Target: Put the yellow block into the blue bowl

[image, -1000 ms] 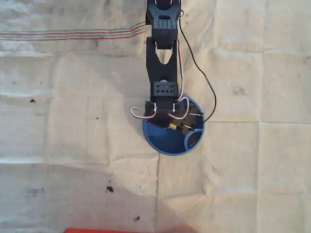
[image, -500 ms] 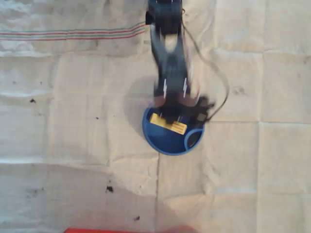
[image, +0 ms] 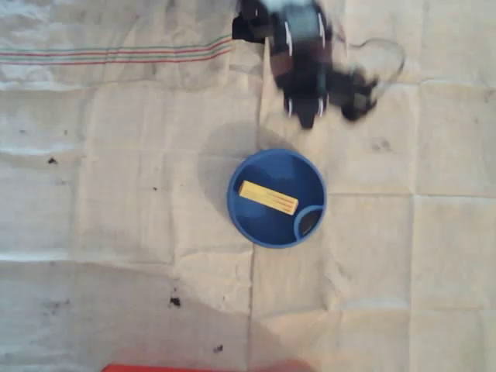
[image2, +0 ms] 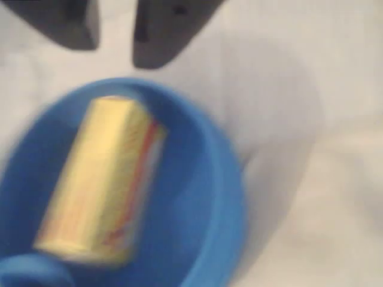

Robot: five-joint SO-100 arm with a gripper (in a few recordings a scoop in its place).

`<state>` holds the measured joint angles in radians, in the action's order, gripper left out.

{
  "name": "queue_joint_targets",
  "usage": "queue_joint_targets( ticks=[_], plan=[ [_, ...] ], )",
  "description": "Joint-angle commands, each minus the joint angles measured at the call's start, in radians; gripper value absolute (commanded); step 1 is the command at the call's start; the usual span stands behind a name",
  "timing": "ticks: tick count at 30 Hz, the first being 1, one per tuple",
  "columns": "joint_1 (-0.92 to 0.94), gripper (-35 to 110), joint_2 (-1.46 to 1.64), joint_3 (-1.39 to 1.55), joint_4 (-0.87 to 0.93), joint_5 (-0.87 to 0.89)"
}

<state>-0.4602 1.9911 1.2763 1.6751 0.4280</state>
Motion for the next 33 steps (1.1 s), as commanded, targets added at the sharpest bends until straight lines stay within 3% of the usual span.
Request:
queue_joint_targets(
  ticks=[1, 25, 33],
  plan=[
    [-0.006, 0, 0.192, 0.132, -0.083, 0.071],
    [-0.011, 0, 0.842, 1.144, -0.520, 0.077],
    [-0.150, 0, 1.039, 1.359, -0.575, 0.091]
  ],
)
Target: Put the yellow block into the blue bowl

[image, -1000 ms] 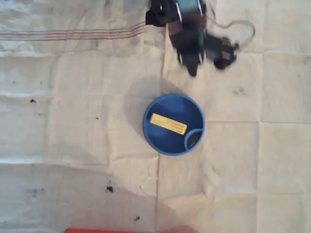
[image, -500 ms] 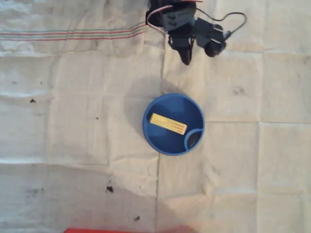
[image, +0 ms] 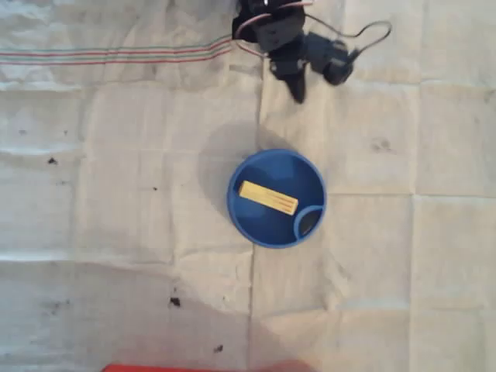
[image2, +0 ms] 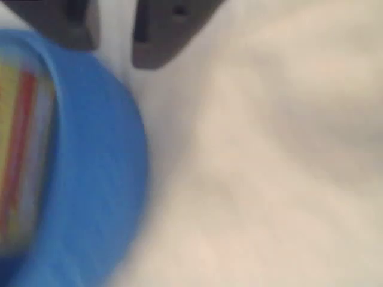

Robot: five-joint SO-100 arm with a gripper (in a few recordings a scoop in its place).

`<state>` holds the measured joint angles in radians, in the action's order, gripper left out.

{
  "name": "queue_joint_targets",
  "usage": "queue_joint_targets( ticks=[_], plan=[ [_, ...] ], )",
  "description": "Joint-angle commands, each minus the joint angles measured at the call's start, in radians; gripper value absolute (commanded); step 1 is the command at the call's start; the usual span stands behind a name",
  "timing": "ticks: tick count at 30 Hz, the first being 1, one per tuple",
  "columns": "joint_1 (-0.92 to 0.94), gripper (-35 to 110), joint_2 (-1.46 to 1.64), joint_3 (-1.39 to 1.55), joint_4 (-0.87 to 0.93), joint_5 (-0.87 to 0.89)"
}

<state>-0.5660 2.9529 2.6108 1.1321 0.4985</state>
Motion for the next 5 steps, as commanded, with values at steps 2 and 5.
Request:
queue_joint_targets(
  ticks=[2, 5],
  plan=[
    [-0.063, 0, 0.137, 0.071, -0.032, 0.020],
    [-0.069, 0, 0.218, 0.140, -0.037, 0.021]
  ],
)
